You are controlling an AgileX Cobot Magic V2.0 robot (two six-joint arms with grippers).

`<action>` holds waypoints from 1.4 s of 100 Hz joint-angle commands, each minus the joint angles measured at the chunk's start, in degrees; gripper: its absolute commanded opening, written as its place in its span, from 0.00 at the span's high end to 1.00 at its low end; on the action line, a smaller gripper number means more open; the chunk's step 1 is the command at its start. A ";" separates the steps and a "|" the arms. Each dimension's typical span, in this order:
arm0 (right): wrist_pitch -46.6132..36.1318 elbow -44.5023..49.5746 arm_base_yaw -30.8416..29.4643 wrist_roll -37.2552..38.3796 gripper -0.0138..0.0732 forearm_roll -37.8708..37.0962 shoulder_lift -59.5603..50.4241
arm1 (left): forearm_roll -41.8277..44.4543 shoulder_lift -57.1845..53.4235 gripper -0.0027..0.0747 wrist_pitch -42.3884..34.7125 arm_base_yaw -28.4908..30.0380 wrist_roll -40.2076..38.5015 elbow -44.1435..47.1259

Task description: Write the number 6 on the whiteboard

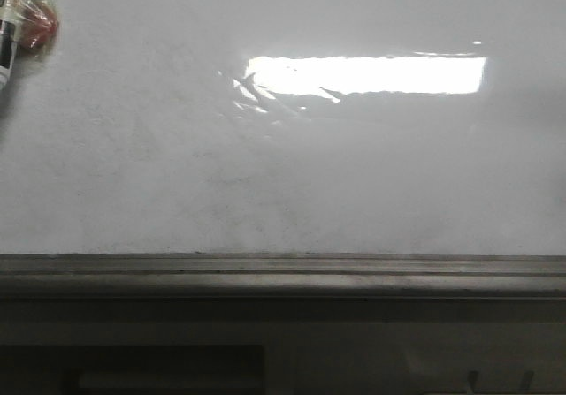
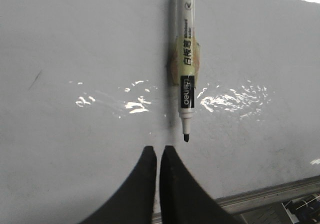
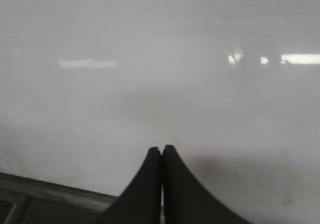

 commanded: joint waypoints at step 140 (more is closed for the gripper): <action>-2.68 -3.34 -0.30 -0.09 0.30 0.23 1.67 | -40.15 39.48 0.99 -11.92 -3.04 44.43 -8.68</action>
